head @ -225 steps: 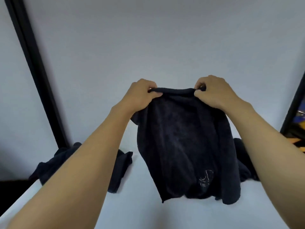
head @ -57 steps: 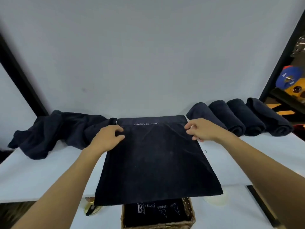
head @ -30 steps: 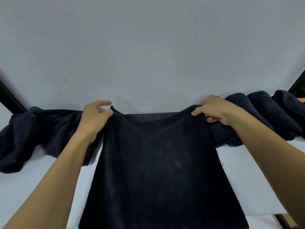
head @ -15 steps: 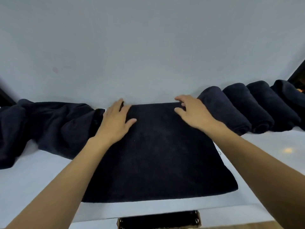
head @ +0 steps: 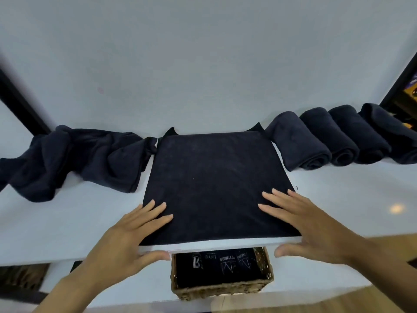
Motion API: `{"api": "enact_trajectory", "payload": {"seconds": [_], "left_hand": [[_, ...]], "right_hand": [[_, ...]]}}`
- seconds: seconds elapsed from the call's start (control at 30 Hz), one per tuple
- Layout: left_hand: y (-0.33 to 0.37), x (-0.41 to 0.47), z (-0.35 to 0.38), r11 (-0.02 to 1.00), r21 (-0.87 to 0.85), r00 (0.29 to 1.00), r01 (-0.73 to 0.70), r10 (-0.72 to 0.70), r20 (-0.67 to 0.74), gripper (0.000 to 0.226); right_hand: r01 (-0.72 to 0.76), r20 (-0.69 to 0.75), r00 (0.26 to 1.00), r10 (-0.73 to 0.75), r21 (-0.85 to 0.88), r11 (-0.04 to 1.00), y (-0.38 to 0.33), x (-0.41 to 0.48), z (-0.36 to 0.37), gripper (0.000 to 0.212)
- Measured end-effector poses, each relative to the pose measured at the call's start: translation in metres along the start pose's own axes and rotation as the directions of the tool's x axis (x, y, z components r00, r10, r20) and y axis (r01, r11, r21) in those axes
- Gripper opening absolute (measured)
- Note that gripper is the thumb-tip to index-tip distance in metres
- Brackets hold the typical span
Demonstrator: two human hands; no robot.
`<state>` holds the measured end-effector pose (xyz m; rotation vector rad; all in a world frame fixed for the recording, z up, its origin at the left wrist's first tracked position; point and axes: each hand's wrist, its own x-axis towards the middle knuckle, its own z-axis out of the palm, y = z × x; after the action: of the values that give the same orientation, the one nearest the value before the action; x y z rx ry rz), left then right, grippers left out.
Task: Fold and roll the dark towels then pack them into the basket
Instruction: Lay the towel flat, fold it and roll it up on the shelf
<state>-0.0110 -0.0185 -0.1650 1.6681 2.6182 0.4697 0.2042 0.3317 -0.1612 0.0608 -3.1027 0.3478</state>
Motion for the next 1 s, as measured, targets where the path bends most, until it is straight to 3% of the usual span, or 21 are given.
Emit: {"api": "enact_trajectory", "payload": {"seconds": [0.1,0.2,0.23,0.27,0.33,0.37,0.43,0.5,0.57,0.67,0.73,0.8,0.87,0.93,1.0], "left_hand": [[-0.001,-0.014,-0.008,0.995,-0.088,0.996,0.038,-0.045,-0.075,0.062],[0.002,-0.017,-0.016,1.000,0.008,0.995,-0.018,0.018,-0.094,0.046],[0.004,-0.018,-0.017,0.996,0.074,0.992,-0.058,0.065,-0.103,0.028],[0.007,-0.019,-0.018,0.987,0.143,0.993,-0.067,0.080,-0.085,0.026],[0.010,-0.023,-0.016,0.980,0.195,0.996,-0.033,0.049,-0.074,0.048],[0.010,-0.023,-0.014,0.980,0.200,0.994,-0.007,0.029,-0.107,0.043],[0.015,-0.028,-0.013,0.985,0.167,0.986,0.040,-0.012,-0.167,0.014],[0.021,-0.034,-0.015,0.994,0.065,0.981,0.091,-0.078,-0.180,0.030],[0.024,-0.042,-0.017,0.994,0.028,0.985,0.108,-0.103,-0.138,0.029],[0.028,-0.058,-0.028,0.989,-0.073,0.991,0.128,-0.130,-0.015,0.024],[0.033,-0.067,-0.040,0.981,-0.153,0.993,0.116,-0.111,0.042,0.033],[0.041,-0.069,-0.056,0.976,-0.207,0.997,0.071,-0.062,0.051,0.048],[0.045,-0.061,-0.076,0.966,-0.252,0.999,0.052,-0.050,0.016,0.047],[0.043,-0.040,-0.097,0.951,-0.294,0.995,0.095,-0.102,-0.009,0.033],[0.033,-0.008,-0.111,0.963,-0.243,0.986,0.117,-0.142,-0.088,0.017]], "right_hand": [[0.060,-0.190,0.979,-0.077,-0.095,0.994,0.003,-0.021,0.005,0.052],[0.092,-0.280,0.953,-0.117,-0.099,0.991,0.000,-0.027,-0.002,0.041],[0.091,-0.279,0.953,-0.117,-0.106,0.990,-0.003,-0.028,-0.004,0.041],[0.086,-0.262,0.958,-0.114,-0.116,0.990,-0.005,-0.028,-0.006,0.042],[0.047,-0.210,0.976,-0.066,-0.092,0.995,-0.007,-0.029,-0.008,0.039],[0.014,-0.193,0.981,-0.027,-0.064,0.998,-0.005,-0.030,-0.008,0.034],[-0.030,-0.182,0.983,0.018,-0.060,0.998,0.002,-0.033,-0.009,0.023],[-0.063,-0.192,0.980,0.042,-0.103,0.993,0.003,-0.035,-0.010,0.024],[-0.074,-0.200,0.979,0.042,-0.157,0.985,-0.003,-0.039,-0.012,0.027],[-0.073,-0.103,0.992,0.071,-0.017,0.997,-0.018,-0.056,-0.024,0.022],[-0.089,0.016,0.996,0.088,0.137,0.987,-0.030,-0.067,-0.044,0.024],[-0.123,0.102,0.990,0.099,0.264,0.957,-0.035,-0.070,-0.069,0.033],[-0.168,0.187,0.977,0.105,0.366,0.915,-0.032,-0.063,-0.092,0.030],[-0.217,0.153,0.974,0.165,0.443,0.870,-0.024,-0.049,-0.113,0.021],[-0.236,0.008,0.965,0.262,0.461,0.855,-0.014,-0.026,-0.127,0.020]]}}
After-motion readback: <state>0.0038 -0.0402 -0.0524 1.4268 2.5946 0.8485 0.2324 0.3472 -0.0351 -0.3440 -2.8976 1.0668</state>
